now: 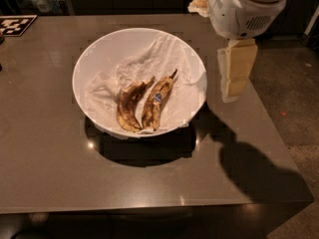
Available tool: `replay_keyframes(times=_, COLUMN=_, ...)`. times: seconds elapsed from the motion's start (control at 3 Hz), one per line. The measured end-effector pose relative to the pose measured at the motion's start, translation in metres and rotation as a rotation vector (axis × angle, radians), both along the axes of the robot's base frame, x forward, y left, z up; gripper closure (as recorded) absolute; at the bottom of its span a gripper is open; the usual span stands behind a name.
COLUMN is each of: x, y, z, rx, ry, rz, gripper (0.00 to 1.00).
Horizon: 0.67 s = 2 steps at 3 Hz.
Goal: Pick banana from white bowl
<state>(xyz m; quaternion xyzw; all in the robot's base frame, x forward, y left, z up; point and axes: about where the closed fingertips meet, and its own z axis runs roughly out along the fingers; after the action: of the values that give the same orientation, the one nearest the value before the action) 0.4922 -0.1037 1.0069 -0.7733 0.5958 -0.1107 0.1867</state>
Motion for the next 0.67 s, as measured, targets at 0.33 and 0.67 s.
replay_keyframes(times=0.33, x=0.0012, y=0.0026, z=0.0006, rx=-0.005, ry=-0.005, rz=0.010, gripper=0.00)
replay_keyframes(times=0.67, x=0.0054, y=0.0079, z=-0.0021, rx=0.014, ry=0.010, rz=0.028, gripper=0.00)
